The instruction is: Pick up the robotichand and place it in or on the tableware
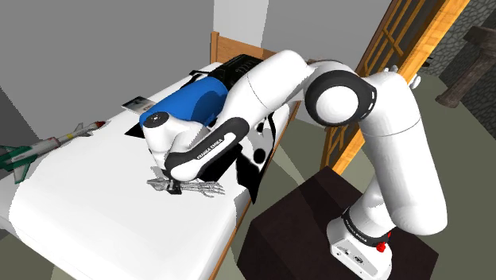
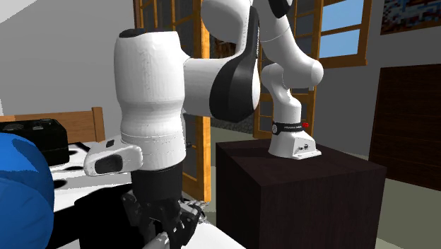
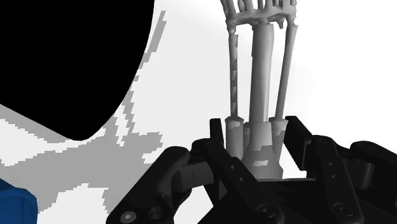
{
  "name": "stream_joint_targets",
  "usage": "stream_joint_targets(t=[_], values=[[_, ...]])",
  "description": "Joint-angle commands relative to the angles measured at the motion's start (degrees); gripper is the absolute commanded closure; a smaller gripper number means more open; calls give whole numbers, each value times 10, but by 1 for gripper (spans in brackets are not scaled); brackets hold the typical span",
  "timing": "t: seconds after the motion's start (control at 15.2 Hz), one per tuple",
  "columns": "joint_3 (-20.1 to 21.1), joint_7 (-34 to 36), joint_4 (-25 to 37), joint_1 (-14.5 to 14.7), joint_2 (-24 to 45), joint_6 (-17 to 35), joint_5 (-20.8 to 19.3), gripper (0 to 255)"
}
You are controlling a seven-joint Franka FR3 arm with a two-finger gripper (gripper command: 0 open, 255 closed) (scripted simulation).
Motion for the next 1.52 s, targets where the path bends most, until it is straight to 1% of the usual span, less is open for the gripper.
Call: stream_joint_targets(t=[0.0, 0.59, 0.99, 1.45], values=[[3, -1, -1, -1, -11, -10, 3, 255], [15, -13, -7, -9, -59, -51, 18, 255], [3, -82, -26, -68, -75, -40, 22, 255], [-12, -165, -15, -133, -74, -41, 28, 255]])
